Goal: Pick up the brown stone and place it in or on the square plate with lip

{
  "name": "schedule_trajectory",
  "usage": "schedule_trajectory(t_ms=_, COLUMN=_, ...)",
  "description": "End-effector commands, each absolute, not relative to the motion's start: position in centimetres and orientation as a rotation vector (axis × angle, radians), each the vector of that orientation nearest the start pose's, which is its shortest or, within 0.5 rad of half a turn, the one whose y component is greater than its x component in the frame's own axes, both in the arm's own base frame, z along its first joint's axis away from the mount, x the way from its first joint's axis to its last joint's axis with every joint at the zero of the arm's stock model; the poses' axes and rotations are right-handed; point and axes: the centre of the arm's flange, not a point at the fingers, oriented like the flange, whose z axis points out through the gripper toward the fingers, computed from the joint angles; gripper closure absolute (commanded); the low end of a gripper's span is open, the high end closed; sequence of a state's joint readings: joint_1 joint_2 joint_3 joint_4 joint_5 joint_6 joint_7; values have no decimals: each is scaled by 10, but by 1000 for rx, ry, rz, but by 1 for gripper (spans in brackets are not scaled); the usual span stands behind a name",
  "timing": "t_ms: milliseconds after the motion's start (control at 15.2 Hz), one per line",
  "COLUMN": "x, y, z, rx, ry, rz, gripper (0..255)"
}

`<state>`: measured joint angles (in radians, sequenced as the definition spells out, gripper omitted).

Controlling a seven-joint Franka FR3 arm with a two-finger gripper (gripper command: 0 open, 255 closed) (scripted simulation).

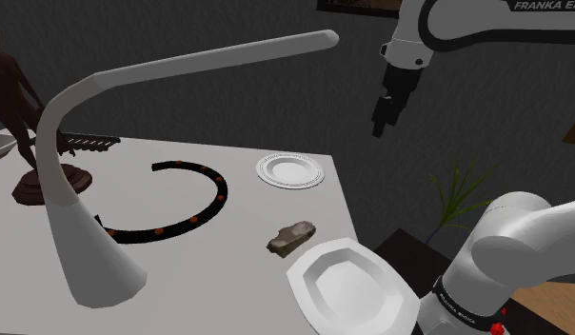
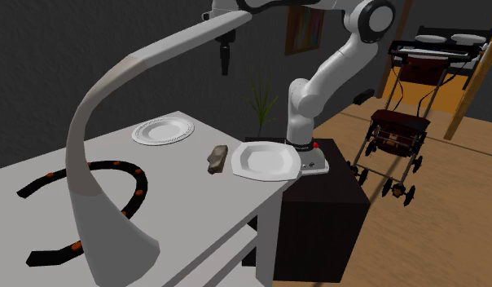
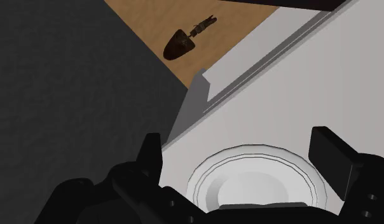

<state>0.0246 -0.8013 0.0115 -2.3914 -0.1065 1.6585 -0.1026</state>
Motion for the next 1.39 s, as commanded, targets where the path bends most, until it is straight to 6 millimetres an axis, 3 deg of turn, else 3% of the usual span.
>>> schedule_trajectory(t_ms=0, x=311, y=2, z=587, rx=-3249, ry=-230, rz=-105, gripper=0)
schedule_trajectory(t_ms=660, x=336, y=111, z=520, rx=-3190, ry=-485, rz=65, gripper=0)
schedule_trajectory(t_ms=1320, x=336, y=224, z=454, rx=-3103, ry=-731, rz=230, gripper=0)
